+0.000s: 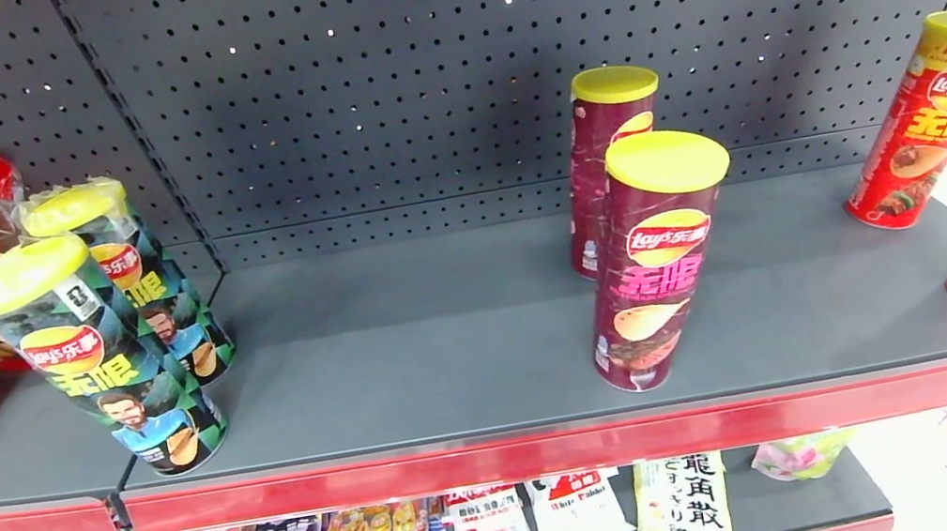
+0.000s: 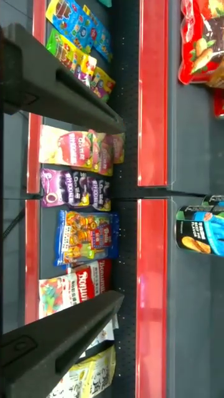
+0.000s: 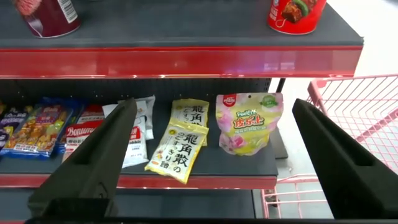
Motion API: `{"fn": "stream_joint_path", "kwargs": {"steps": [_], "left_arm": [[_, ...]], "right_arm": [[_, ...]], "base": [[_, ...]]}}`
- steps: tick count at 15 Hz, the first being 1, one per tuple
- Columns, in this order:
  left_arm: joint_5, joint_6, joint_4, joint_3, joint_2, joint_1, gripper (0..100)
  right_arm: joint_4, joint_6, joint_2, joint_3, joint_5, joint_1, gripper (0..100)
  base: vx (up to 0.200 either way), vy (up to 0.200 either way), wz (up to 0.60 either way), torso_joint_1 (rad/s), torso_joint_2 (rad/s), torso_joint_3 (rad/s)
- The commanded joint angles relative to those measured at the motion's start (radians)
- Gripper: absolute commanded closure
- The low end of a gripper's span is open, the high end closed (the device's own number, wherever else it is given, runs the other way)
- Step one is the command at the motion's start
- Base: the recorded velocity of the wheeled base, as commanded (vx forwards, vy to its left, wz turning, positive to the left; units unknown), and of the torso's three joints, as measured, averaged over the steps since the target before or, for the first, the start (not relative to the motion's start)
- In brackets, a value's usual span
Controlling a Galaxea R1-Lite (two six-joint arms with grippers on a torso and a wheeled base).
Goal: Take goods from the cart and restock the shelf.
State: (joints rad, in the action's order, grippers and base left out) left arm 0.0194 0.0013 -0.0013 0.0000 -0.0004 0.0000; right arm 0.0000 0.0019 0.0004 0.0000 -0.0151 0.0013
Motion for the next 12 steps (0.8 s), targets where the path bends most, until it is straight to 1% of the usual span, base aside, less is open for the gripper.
{"fn": "stream_joint_path", "kwargs": {"steps": [1, 7, 12], "left_arm": [[0.001, 0.000, 0.000, 0.000, 0.000, 0.000, 0], [0.001, 0.000, 0.000, 0.000, 0.000, 0.000, 0], [0.001, 0.000, 0.000, 0.000, 0.000, 0.000, 0]], "right_arm": [[0.000, -0.002, 0.000, 0.000, -0.002, 0.000, 0], [0.000, -0.003, 0.000, 0.000, -0.003, 0.000, 0], [0.000, -0.002, 0.000, 0.000, -0.003, 0.000, 0]], "base": [[0.000, -0.200, 0.00, -0.002, 0.00, -0.002], [0.000, -0.200, 0.00, 0.005, 0.00, 0.001], [0.000, 0.000, 0.00, 0.000, 0.00, 0.000]]}}
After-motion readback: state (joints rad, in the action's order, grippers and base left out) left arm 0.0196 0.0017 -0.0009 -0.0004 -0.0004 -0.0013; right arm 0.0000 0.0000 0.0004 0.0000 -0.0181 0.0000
